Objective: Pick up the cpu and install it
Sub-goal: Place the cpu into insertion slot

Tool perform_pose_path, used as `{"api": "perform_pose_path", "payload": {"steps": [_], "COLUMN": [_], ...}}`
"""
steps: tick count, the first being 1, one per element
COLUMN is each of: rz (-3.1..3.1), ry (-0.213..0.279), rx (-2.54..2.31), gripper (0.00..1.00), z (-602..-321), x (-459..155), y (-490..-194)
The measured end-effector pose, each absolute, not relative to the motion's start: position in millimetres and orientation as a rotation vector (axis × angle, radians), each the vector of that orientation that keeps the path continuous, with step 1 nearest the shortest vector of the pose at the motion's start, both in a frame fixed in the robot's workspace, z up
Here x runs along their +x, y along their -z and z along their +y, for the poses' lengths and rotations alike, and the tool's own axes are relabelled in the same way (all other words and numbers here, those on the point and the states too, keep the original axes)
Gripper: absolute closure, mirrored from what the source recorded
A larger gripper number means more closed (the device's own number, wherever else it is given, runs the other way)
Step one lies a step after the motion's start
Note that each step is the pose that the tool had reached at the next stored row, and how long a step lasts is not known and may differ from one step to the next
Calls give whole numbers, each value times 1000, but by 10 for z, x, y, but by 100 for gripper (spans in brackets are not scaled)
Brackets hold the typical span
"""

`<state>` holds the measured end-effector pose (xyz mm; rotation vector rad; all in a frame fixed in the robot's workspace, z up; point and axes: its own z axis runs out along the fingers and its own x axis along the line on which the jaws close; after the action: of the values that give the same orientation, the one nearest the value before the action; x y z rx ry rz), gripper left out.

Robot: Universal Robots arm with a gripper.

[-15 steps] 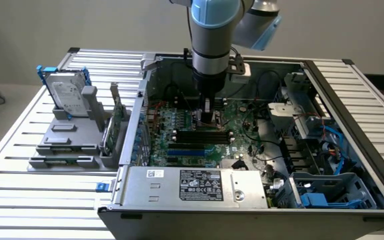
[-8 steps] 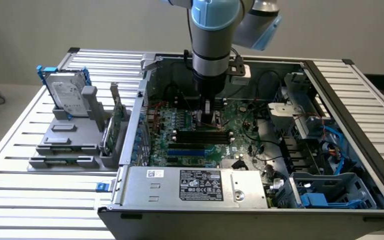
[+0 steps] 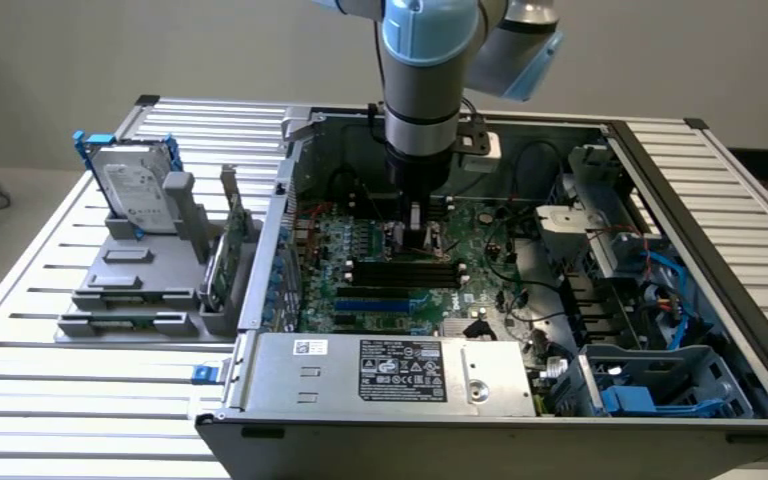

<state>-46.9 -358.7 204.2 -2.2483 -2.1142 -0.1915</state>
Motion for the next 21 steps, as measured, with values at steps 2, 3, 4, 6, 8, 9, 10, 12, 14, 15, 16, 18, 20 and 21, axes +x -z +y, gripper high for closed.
{"api": "perform_pose_path", "payload": {"steps": [2,3,4,6,8,9,10,12,14,15,16,18,20,21], "rz": [-2115,-2115,-2115,-2116,-2117,-2118,-2119,-2121,-2125,-2127,-2129,-2135,-2141,-2144], "ry": [191,191,190,189,187,187,186,184,181,179,176,169,163,159], "rx": [-2249,-2249,-2249,-2250,-2251,-2251,-2251,-2250,-2250,-2250,-2250,-2252,-2253,-2254], "gripper": [45,45,45,45,45,45,45,45,45,45,45,45,45,45], "z": [-3587,-3587,-3587,-3586,-3583,-3582,-3579,-3572,-3564,-3559,-3554,-3547,-3544,-3542], "x": [-468,-467,-467,-466,-465,-466,-466,-466,-466,-466,-466,-466,-466,-466], "y": [-2041,-2040,-2040,-2040,-2040,-2041,-2041,-2041,-2041,-2041,-2041,-2041,-2041,-2041]}}
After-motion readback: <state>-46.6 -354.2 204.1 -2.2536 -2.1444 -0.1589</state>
